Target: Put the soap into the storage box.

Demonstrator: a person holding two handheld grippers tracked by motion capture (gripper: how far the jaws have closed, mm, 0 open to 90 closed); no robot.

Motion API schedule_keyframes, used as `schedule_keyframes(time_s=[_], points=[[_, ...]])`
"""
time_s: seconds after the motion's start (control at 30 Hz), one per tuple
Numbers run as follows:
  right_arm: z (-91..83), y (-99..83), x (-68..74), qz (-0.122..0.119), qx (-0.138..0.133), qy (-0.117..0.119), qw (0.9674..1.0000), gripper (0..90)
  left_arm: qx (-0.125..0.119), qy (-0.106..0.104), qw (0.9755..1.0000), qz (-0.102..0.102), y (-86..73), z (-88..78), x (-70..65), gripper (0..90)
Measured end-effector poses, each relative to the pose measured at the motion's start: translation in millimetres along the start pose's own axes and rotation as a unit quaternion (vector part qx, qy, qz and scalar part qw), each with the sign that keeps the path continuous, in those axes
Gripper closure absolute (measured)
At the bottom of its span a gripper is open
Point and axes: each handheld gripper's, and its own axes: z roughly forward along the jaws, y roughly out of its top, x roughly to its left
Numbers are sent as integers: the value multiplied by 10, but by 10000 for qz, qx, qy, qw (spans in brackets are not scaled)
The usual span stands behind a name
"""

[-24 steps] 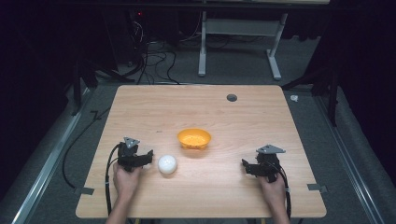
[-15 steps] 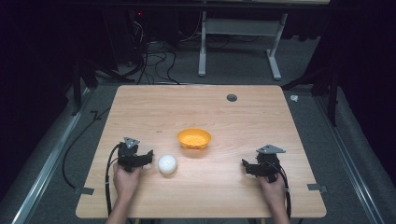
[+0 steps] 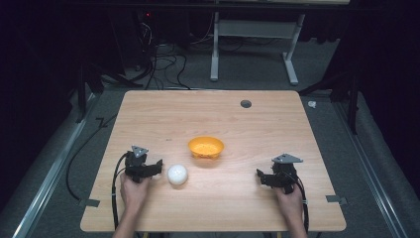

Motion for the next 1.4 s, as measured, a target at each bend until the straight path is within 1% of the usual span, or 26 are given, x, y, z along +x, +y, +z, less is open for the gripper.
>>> schedule_keyframes(time_s=[0.13,0.27,0.4,0.57,0.63,0.8,0.87,0.9,0.97,1.13,1.2,1.23,1.27,1.4], points=[[0,0,0,0,1,2,10000,210,10,4,10000,1,2,-1,-1,180],[1,1,-1,-8,-1,3,10000,210,92,8,9999,46,17,-9,-7,166],[2,1,1,-8,-1,1,10000,210,65,8,9999,95,22,-48,-19,164],[1,2,0,-22,8,-1,10000,210,-22,-76,9999,92,33,-112,-26,167],[1,2,1,-23,10,-2,10000,210,-75,-141,9998,85,40,-160,-37,170],[1,2,1,-10,8,5,10000,210,-186,-221,9995,88,48,-260,-76,190],[1,2,0,-5,6,8,10000,210,-172,-231,9995,111,48,-280,-82,190],[1,2,0,-5,6,9,10000,211,-213,-258,9993,194,41,-346,-111,190],[0,2,-1,-4,5,11,10000,211,-247,-270,9990,237,40,-390,-122,190],[1,2,-2,-11,0,9,10000,211,-343,-416,9984,197,71,-483,-130,187],[1,2,-1,-12,0,8,10000,211,-378,-464,9979,264,90,-521,-162,185],[1,2,-1,-13,1,7,10000,211,-378,-464,9979,264,90,-521,-162,184],[2,2,-1,-15,0,5,10000,211,-403,-515,9972,354,105,-564,-200,183],[1,2,-1,-13,1,7,10000,211,-476,-640,9959,427,117,-631,-289,175]])
